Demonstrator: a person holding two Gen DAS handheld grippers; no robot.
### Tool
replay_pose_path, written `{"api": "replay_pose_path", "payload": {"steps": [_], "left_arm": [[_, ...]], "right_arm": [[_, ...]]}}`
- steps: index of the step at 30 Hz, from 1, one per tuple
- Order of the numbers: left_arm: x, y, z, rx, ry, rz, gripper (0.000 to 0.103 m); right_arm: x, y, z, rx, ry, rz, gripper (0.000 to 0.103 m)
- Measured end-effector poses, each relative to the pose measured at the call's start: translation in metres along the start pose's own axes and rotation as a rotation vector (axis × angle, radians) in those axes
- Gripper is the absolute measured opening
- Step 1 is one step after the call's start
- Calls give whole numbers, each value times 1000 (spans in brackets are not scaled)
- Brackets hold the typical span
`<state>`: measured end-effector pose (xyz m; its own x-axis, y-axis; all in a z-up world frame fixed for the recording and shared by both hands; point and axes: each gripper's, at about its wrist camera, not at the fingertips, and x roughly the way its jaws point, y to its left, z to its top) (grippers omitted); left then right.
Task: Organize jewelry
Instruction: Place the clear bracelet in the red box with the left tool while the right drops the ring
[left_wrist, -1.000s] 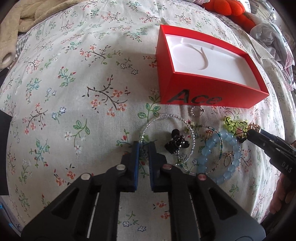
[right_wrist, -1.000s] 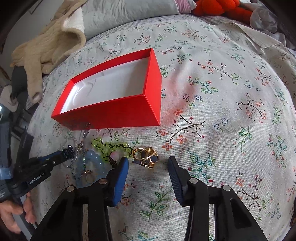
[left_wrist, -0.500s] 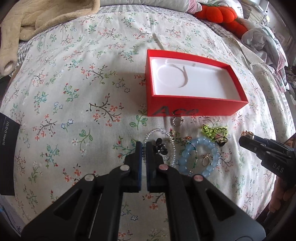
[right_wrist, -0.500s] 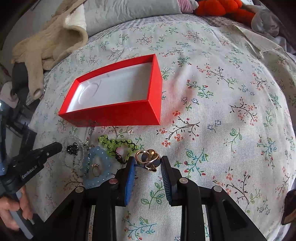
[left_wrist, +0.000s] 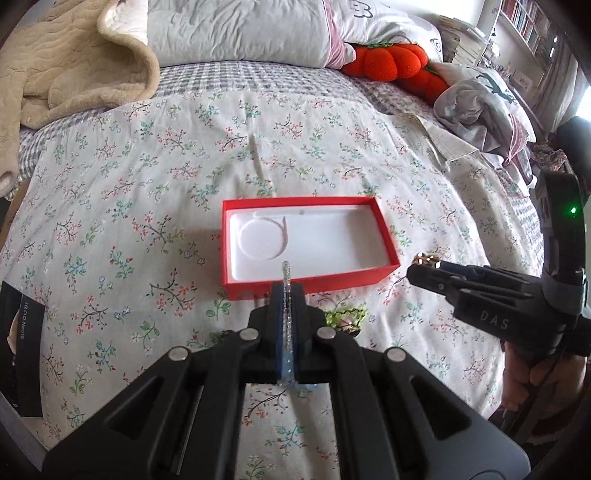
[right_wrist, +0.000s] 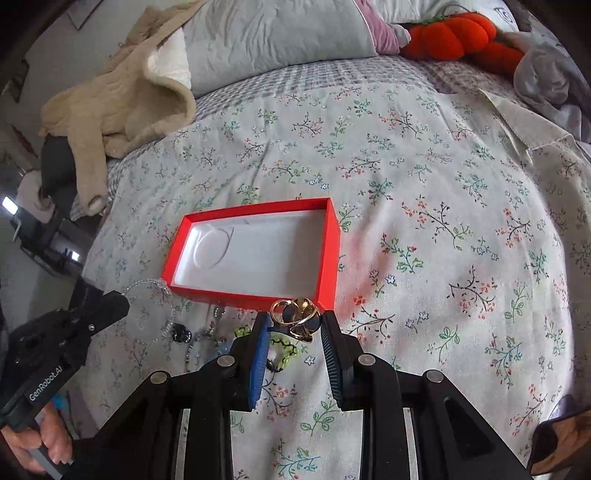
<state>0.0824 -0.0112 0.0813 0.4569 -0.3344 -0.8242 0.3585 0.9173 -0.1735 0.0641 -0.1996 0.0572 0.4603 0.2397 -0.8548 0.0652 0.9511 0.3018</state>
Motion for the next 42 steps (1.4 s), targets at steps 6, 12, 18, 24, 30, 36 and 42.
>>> {"api": "replay_pose_path", "payload": {"steps": [6, 12, 18, 24, 30, 36, 42], "left_arm": [[18, -4, 17, -54, -29, -109, 5], [44, 0, 26, -87, -14, -179, 5], [67, 23, 31, -120, 37, -165, 5], [84, 25, 32, -117, 66, -155, 5], [99, 20, 33, -91, 84, -143, 5], [92, 19, 36, -75, 70, -100, 10], [55, 26, 30, -80, 8, -41, 46]], "right_arm": [[13, -6, 14, 20, 2, 51, 28], [31, 2, 23, -28, 30, 82, 28], [50, 10, 30, -58, 57, 69, 28], [65, 12, 34, -76, 80, 59, 28], [69, 11, 36, -92, 79, 53, 29], [63, 12, 37, -98, 60, 65, 30], [30, 10, 37, -74, 2, 83, 60]]}}
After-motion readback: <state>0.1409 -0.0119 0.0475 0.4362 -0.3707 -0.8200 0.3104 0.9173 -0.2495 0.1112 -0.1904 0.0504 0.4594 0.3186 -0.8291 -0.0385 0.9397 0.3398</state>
